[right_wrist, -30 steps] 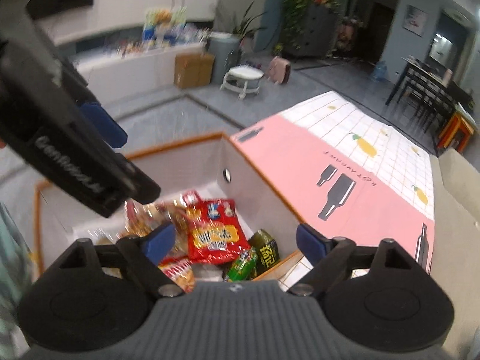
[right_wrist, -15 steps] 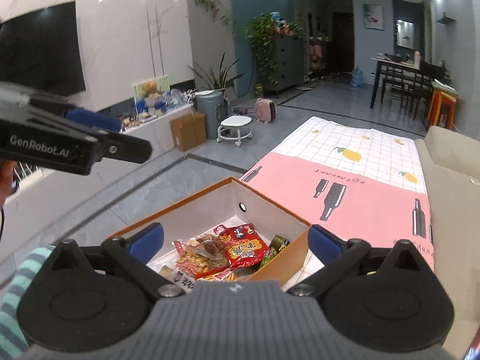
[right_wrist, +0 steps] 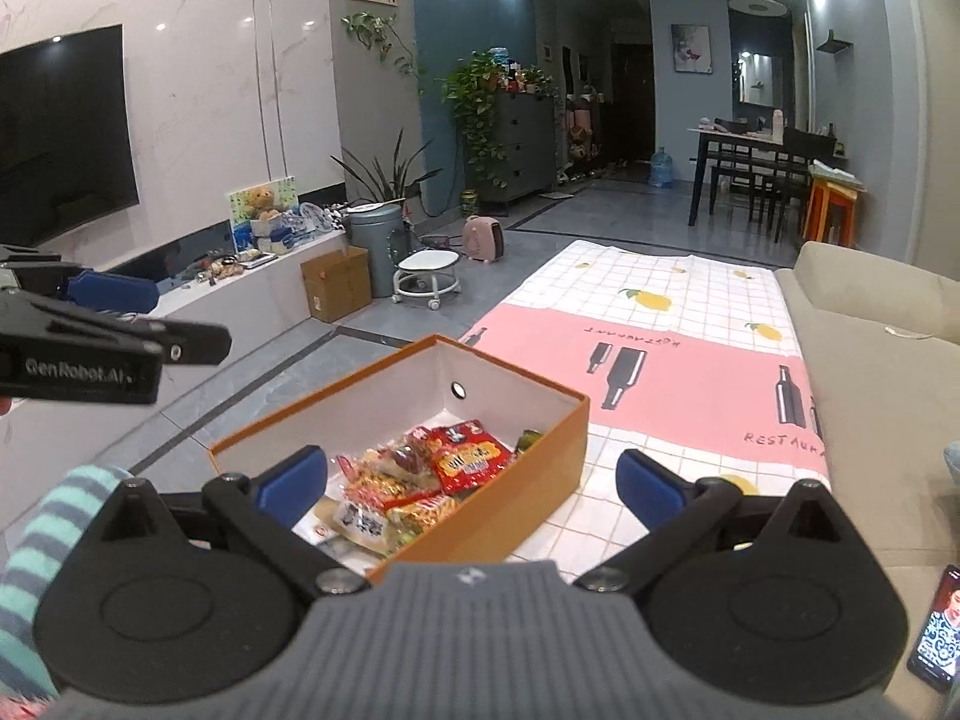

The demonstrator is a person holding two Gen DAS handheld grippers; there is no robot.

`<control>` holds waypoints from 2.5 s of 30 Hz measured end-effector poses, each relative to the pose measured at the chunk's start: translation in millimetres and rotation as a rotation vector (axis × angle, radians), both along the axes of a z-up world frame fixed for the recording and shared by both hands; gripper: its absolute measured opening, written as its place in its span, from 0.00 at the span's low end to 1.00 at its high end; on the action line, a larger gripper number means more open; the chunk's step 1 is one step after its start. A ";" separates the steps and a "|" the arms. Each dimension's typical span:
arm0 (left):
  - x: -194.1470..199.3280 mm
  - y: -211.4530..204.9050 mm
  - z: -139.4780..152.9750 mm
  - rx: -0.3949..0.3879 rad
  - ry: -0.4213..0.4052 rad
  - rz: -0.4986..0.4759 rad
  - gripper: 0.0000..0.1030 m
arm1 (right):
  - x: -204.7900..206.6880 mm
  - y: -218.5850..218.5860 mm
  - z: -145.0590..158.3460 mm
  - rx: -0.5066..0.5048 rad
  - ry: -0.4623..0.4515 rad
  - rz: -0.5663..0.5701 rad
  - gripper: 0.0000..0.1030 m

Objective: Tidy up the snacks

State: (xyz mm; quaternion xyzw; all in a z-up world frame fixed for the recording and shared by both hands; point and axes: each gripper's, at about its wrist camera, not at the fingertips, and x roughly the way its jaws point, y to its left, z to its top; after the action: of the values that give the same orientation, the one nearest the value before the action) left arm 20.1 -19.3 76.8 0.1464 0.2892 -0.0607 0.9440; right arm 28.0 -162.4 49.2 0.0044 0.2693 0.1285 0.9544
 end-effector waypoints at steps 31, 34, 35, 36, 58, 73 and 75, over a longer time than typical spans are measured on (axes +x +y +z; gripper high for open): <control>6.5 -6.0 -54.8 0.007 0.203 0.034 0.83 | 9.1 -0.5 -40.9 -0.089 0.075 -0.039 0.96; 6.8 -5.4 -55.5 0.008 0.208 0.037 0.83 | 9.7 0.9 -40.2 -0.094 0.076 -0.035 0.96; 6.8 -5.6 -56.0 0.008 0.208 0.037 0.83 | 9.7 1.3 -40.1 -0.096 0.076 -0.035 0.96; 6.4 -5.4 -56.0 0.009 0.209 0.038 0.83 | 9.8 1.5 -39.9 -0.097 0.075 -0.035 0.96; 7.6 -3.8 -57.9 0.016 0.218 0.042 0.83 | 10.8 1.6 -40.3 -0.098 0.075 -0.032 0.96; 7.5 -4.0 -58.1 0.016 0.219 0.042 0.83 | 11.4 0.3 -42.1 -0.101 0.077 -0.020 0.96; 6.9 -3.8 -58.8 0.013 0.221 0.046 0.83 | 11.7 -0.1 -42.4 -0.101 0.078 -0.018 0.96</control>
State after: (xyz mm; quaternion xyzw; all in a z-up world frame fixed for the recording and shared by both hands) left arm 27.0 -23.1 18.0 0.1386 0.3951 -0.0530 0.9066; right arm 39.7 -162.4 6.8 -0.0365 0.3124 0.1059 0.9433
